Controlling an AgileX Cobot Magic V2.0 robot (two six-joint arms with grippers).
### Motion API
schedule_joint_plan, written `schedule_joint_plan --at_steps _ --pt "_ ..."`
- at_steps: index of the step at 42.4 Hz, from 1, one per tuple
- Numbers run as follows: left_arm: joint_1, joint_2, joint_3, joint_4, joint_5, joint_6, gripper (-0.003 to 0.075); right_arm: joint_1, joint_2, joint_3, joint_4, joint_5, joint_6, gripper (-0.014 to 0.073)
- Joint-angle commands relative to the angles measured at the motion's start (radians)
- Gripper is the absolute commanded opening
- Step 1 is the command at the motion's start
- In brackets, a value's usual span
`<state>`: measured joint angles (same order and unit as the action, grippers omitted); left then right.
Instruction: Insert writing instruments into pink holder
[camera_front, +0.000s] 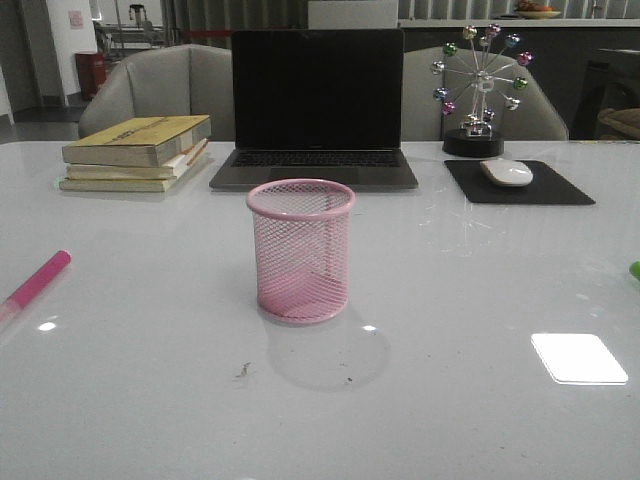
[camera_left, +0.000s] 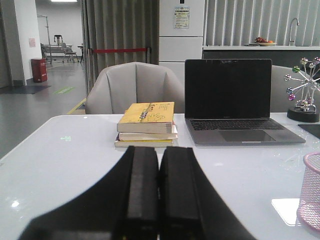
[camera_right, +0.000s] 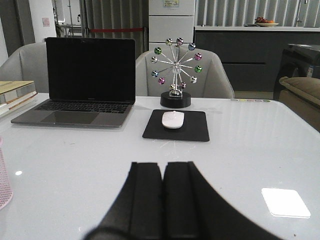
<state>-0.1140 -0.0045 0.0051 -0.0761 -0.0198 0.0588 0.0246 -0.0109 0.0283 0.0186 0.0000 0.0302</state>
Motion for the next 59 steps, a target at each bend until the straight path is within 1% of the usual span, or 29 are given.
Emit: schedule_joint_plan --at_steps 1,23,31,34,37,39,43,50,56,59 --pt "0.005 -0.019 0.004 -0.007 -0.085 -0.001 0.0099 -0.007 -0.020 -0.004 0.005 -0.099 0.000 0.0069" --pt "0.005 -0.019 0.004 -0.007 -0.085 -0.001 0.0099 -0.007 -0.020 -0.004 0.005 -0.099 0.000 0.0069" --pt "0.005 -0.019 -0.001 -0.007 -0.121 -0.001 0.0099 -0.007 -0.020 -0.006 -0.001 -0.121 -0.004 0.0069" --pt "0.005 -0.019 -0.027 -0.007 -0.126 -0.001 0.0099 -0.007 -0.020 -0.025 -0.001 -0.125 -0.003 0.0069" --pt "0.005 -0.019 -0.091 -0.007 -0.112 -0.001 0.0099 -0.007 -0.020 -0.072 -0.001 -0.100 -0.003 0.0069" --pt "0.005 -0.017 -0.148 -0.007 -0.089 -0.001 0.0099 -0.007 -0.020 -0.121 -0.001 -0.077 -0.003 0.0069" --pt "0.005 0.012 -0.298 -0.007 0.004 -0.001 0.0099 -0.007 -0.006 -0.250 -0.001 0.009 -0.003 0.0069" --pt "0.005 0.151 -0.540 -0.002 0.146 -0.001 0.0099 -0.007 0.103 -0.460 -0.002 0.139 -0.004 0.0069" --pt "0.005 0.297 -0.716 -0.004 0.342 -0.001 0.0099 -0.007 0.251 -0.607 -0.019 0.270 -0.004 0.0069" --pt "0.005 0.362 -0.767 -0.004 0.442 -0.001 0.0099 -0.007 0.323 -0.656 -0.030 0.353 -0.004 0.0069"
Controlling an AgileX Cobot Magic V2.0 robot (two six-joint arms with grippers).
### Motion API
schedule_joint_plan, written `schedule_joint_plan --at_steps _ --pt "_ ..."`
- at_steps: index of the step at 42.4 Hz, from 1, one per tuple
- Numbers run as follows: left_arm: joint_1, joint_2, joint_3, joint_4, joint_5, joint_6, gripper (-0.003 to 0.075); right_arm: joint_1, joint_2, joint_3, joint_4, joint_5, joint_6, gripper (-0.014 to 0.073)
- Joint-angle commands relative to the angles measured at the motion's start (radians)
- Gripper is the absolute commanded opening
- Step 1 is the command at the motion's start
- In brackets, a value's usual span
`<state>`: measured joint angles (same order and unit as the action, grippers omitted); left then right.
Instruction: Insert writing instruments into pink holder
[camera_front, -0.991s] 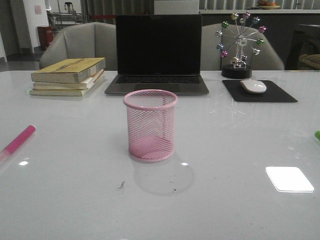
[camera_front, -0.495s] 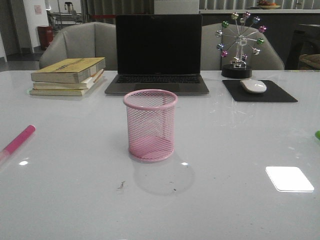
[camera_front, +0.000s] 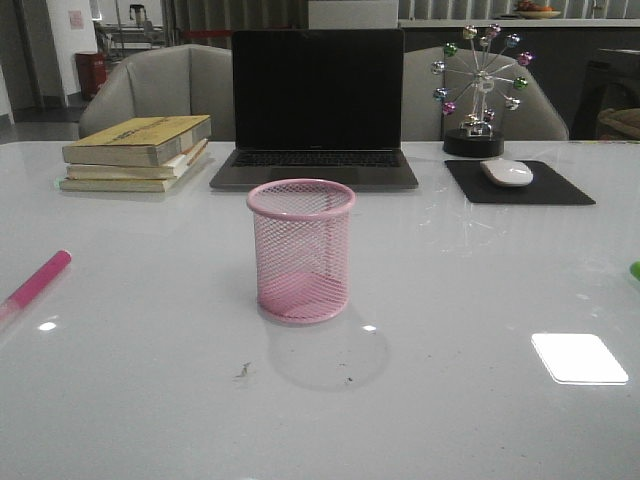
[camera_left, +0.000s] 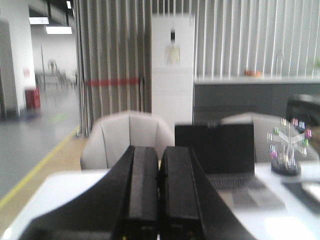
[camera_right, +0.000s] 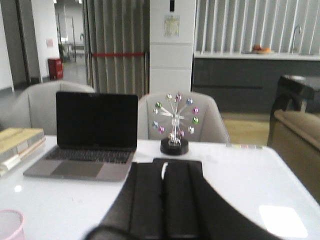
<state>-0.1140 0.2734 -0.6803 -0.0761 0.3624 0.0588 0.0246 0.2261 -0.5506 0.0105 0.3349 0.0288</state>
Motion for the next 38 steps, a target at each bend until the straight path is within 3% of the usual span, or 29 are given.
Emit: schedule_joint_plan --at_steps 1,13,24,27,30,34,38 --pt "0.005 0.108 -0.090 -0.004 0.083 -0.001 0.0099 -0.007 0.114 -0.087 -0.025 0.050 -0.002 0.0069" --pt "0.005 0.293 -0.084 -0.005 0.293 -0.001 0.0099 -0.007 0.366 -0.098 -0.027 0.289 -0.002 0.0069" --pt "0.005 0.435 -0.069 -0.010 0.305 -0.001 0.0103 -0.007 0.569 -0.098 -0.027 0.357 -0.002 0.0069" --pt "0.005 0.456 -0.069 -0.010 0.303 0.038 0.0148 -0.007 0.609 -0.098 -0.027 0.369 -0.001 0.0081" --pt "-0.003 0.465 -0.069 -0.037 0.291 0.067 0.0264 -0.007 0.644 -0.098 -0.027 0.375 -0.001 0.0162" --pt "-0.050 0.465 -0.069 -0.042 0.269 0.070 0.0433 -0.007 0.676 -0.099 -0.027 0.373 0.007 0.0380" --pt "-0.124 0.465 -0.069 -0.046 0.262 0.070 0.0494 -0.016 0.708 -0.109 -0.027 0.363 0.025 0.0504"
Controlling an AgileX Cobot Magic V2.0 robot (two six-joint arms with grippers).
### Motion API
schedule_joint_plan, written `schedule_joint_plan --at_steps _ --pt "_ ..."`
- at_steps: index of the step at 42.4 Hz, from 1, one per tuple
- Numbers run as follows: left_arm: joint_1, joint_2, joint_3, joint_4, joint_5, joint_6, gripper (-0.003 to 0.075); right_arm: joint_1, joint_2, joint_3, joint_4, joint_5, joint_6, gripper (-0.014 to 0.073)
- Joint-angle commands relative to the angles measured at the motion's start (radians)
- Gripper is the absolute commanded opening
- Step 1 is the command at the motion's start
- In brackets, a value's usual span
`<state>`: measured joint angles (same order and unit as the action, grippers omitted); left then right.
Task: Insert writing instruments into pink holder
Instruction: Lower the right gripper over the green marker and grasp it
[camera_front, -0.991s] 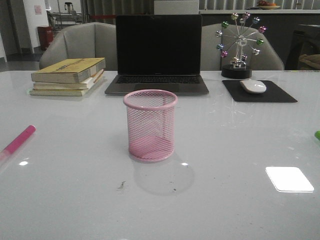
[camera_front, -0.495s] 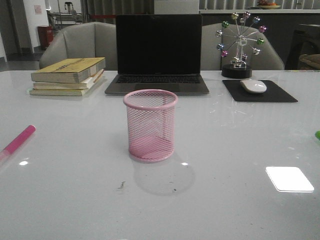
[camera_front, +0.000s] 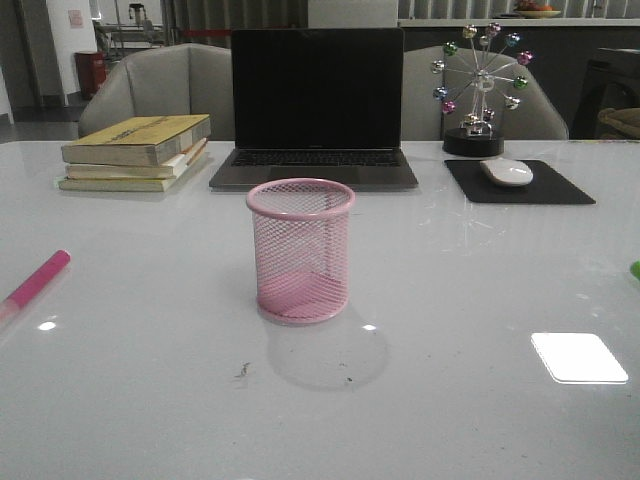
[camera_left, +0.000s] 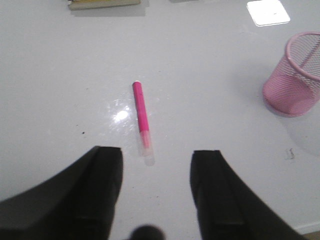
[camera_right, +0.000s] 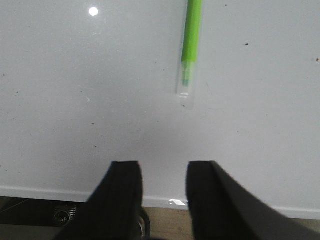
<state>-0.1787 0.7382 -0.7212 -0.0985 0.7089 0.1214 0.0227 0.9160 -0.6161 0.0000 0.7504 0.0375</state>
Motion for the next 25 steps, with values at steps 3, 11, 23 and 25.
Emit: schedule_joint_plan --at_steps 3,11,23,25 --pt "-0.142 0.000 -0.028 -0.023 -0.095 0.007 0.0485 -0.047 0.063 -0.075 -0.017 -0.056 0.039 0.0507" --pt "-0.300 0.000 -0.028 -0.021 -0.104 0.007 0.0482 -0.098 0.234 -0.186 -0.017 -0.046 0.039 0.0507" --pt "-0.354 0.000 -0.028 -0.023 -0.104 0.007 0.0418 -0.103 0.577 -0.401 -0.017 -0.039 0.029 0.0507" --pt "-0.354 0.000 -0.028 -0.023 -0.104 0.007 0.0407 -0.105 0.633 -0.442 -0.017 -0.032 0.023 0.0507"
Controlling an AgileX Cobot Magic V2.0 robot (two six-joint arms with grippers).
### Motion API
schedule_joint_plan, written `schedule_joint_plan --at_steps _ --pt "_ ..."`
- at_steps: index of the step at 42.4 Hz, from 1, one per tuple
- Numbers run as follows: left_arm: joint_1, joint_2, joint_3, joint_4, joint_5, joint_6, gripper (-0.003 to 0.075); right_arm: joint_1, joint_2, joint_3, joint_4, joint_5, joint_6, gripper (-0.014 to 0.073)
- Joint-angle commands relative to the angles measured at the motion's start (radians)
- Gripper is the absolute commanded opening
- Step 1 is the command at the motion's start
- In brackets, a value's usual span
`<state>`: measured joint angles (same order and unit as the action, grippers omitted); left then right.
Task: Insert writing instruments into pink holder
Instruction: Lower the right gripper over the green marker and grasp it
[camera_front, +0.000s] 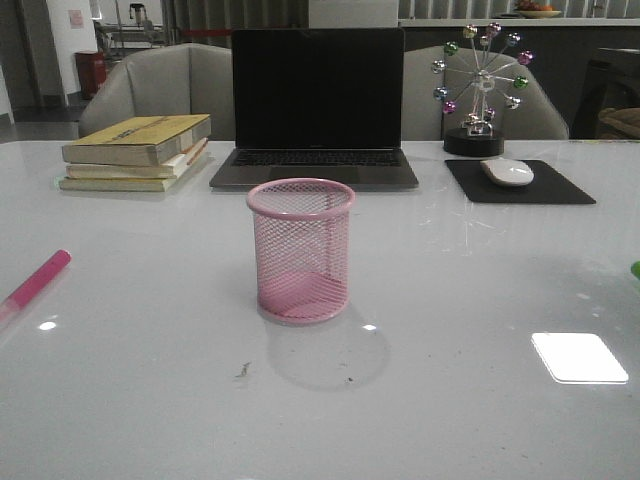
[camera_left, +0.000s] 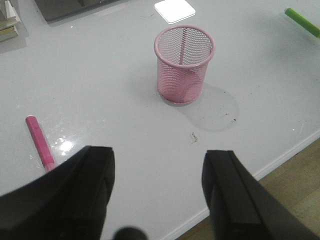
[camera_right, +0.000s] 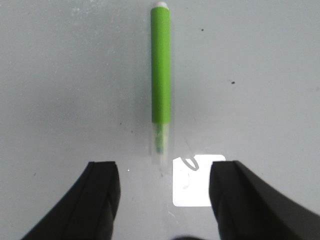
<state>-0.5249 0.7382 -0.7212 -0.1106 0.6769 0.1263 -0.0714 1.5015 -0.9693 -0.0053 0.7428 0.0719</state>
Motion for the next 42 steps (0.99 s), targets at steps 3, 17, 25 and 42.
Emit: schedule_joint_plan --at_steps 3,17,25,42 --pt "-0.008 0.000 -0.028 -0.011 -0.072 0.003 0.0387 -0.011 0.121 -0.144 -0.012 -0.007 -0.029 0.0507" --pt "-0.008 0.000 -0.028 -0.011 -0.072 0.003 0.0332 -0.011 0.351 -0.342 -0.012 0.034 -0.049 0.0505" --pt "-0.008 0.000 -0.028 -0.011 -0.072 0.003 0.0328 -0.011 0.426 -0.423 -0.009 0.070 -0.065 0.0419" --pt "-0.008 0.000 -0.028 -0.011 -0.076 0.003 0.0328 -0.011 0.498 -0.494 0.019 0.108 -0.087 0.0370"
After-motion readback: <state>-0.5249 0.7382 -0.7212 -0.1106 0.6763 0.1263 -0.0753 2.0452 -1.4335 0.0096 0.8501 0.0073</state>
